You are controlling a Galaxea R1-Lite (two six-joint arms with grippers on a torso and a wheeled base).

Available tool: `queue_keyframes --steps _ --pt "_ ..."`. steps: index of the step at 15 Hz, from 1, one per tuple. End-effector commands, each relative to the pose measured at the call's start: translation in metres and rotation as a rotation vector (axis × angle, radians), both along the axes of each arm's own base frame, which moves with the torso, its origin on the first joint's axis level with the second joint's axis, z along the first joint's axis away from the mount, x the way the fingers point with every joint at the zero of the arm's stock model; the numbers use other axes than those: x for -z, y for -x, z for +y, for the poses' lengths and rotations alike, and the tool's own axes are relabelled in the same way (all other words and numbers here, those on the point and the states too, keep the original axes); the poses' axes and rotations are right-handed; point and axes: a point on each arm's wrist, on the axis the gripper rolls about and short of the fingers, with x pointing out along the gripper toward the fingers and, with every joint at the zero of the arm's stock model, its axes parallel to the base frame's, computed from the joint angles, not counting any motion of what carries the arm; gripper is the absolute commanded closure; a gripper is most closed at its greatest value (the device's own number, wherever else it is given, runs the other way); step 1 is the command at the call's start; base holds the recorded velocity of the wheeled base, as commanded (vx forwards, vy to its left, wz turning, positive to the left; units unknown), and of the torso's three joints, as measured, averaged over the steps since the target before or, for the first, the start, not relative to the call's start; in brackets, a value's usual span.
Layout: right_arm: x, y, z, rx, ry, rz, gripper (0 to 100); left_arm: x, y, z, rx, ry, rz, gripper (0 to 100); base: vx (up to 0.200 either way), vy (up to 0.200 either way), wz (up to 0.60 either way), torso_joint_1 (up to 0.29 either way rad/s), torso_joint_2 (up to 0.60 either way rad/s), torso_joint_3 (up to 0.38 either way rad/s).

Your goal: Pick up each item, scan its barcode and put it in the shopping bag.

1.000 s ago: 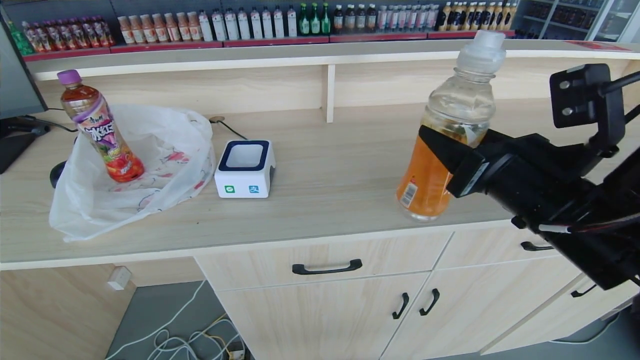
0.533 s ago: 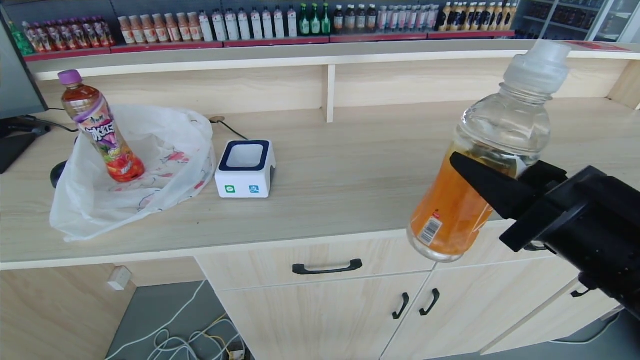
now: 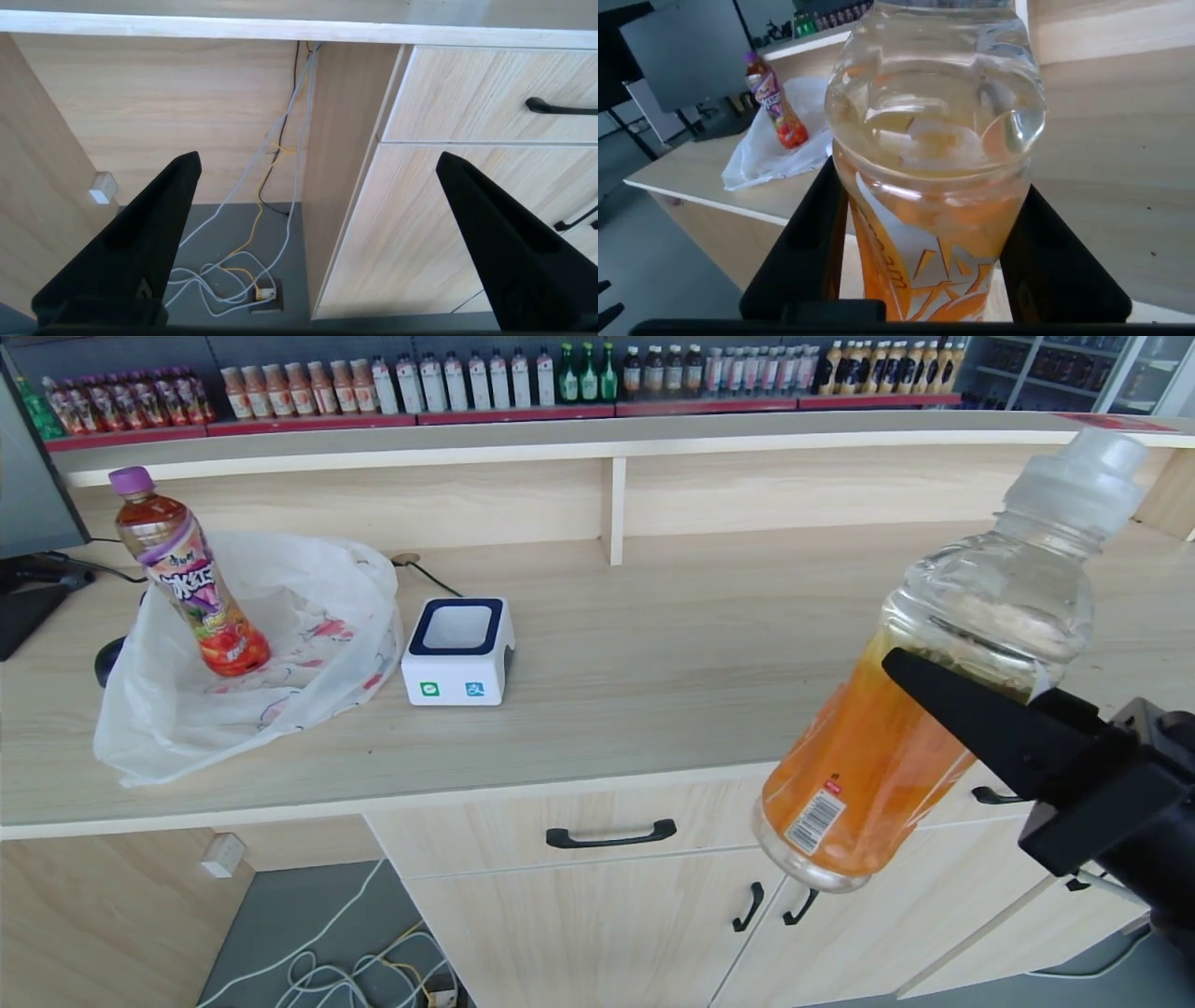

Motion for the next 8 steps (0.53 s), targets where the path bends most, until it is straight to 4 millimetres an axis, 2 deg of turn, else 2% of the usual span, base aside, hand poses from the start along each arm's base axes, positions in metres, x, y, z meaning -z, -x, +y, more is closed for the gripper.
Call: queue_keyframes --steps 1,4,6,8 --pt "-0.004 0.009 0.000 -0.057 -0.058 0.013 100 0.000 0.000 0.000 -0.002 0.000 0.000 0 0.000 0.000 0.00 0.000 0.00 0.000" --pt "-0.008 0.013 0.004 -0.121 -0.140 0.057 100 0.000 0.000 0.000 -0.002 0.000 0.000 0 0.000 0.000 0.00 0.000 0.00 0.000" --pt "-0.022 0.021 0.012 -0.226 -0.186 0.036 100 0.000 0.000 0.000 0.000 0.000 0.000 0 0.000 0.000 0.00 0.000 0.00 0.000" --pt "-0.022 0.022 0.013 -0.267 -0.243 0.089 100 0.000 0.000 0.000 -0.002 0.000 0.000 0 0.000 0.000 0.00 0.000 0.00 0.000"
